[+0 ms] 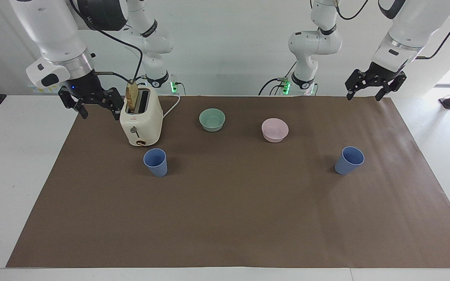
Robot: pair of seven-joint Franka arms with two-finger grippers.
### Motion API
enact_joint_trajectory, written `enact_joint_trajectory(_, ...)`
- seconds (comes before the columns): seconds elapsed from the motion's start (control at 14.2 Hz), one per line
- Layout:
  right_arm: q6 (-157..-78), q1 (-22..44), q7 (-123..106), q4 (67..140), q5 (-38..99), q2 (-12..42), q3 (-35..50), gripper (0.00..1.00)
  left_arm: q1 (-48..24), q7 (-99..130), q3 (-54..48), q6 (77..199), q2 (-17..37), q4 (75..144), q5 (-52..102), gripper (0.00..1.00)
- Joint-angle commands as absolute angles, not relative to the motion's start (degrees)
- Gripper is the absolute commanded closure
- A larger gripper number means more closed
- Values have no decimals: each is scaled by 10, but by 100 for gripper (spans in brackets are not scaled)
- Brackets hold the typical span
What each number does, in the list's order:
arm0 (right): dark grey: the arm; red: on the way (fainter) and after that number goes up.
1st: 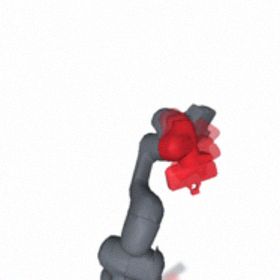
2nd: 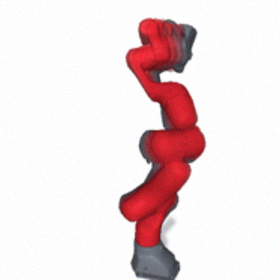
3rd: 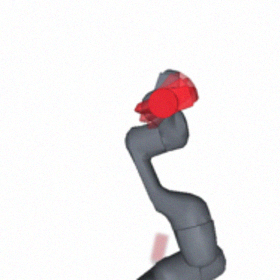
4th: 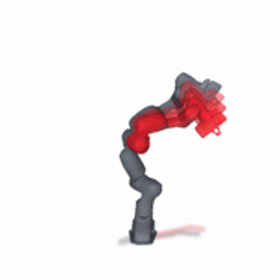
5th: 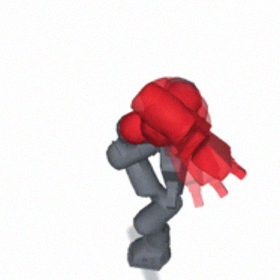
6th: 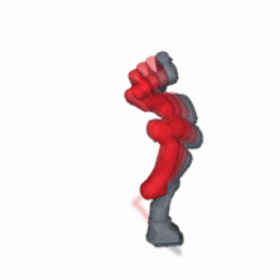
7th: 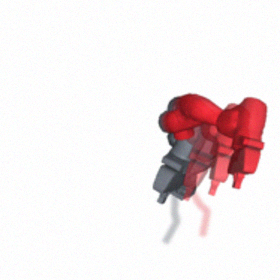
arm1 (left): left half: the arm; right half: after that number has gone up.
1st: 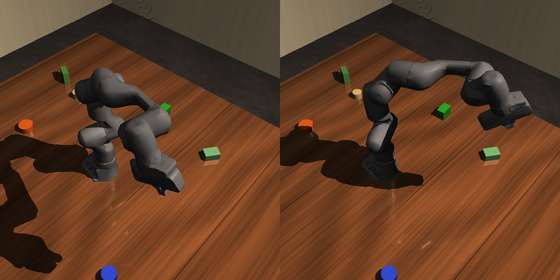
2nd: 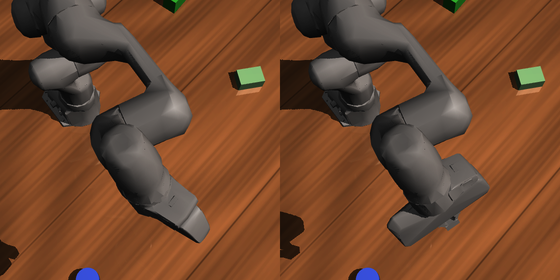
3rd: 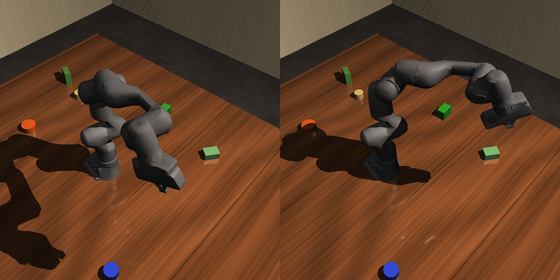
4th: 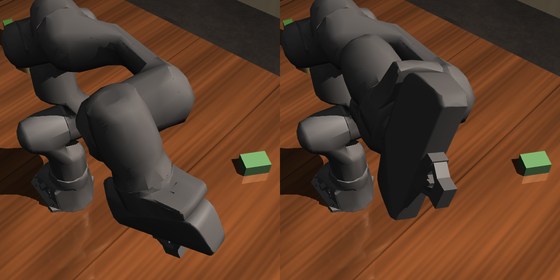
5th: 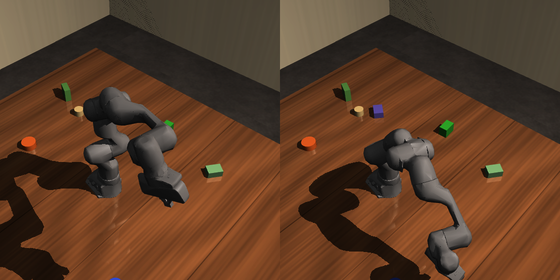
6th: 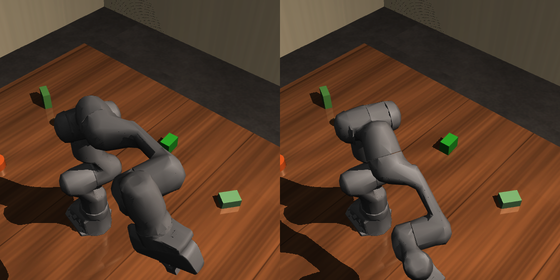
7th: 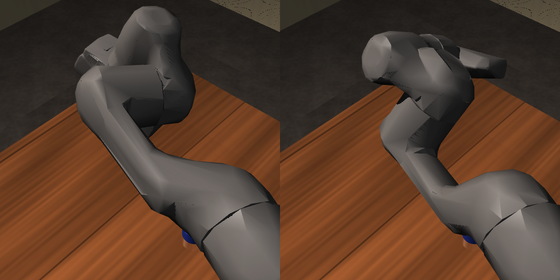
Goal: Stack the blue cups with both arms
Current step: 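Move the left gripper toward the blue cup nearest it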
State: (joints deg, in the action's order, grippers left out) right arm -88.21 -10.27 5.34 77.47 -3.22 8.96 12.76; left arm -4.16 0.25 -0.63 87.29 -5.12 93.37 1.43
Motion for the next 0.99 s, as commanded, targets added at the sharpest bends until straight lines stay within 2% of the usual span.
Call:
enact_joint_trajectory(0.0, -882, -111, 45, 790, -18, 76, 130, 0, -48, 2, -4, 878, -61, 946, 7, 0)
enact_joint_trajectory(0.56, -882, -111, 45, 789, -18, 76, 130, 0, -47, 1, -3, 888, -60, 947, 9, 0)
enact_joint_trajectory(0.92, -882, -111, 45, 789, -17, 76, 130, 0, -22, 0, -3, 965, -43, 973, 9, 0)
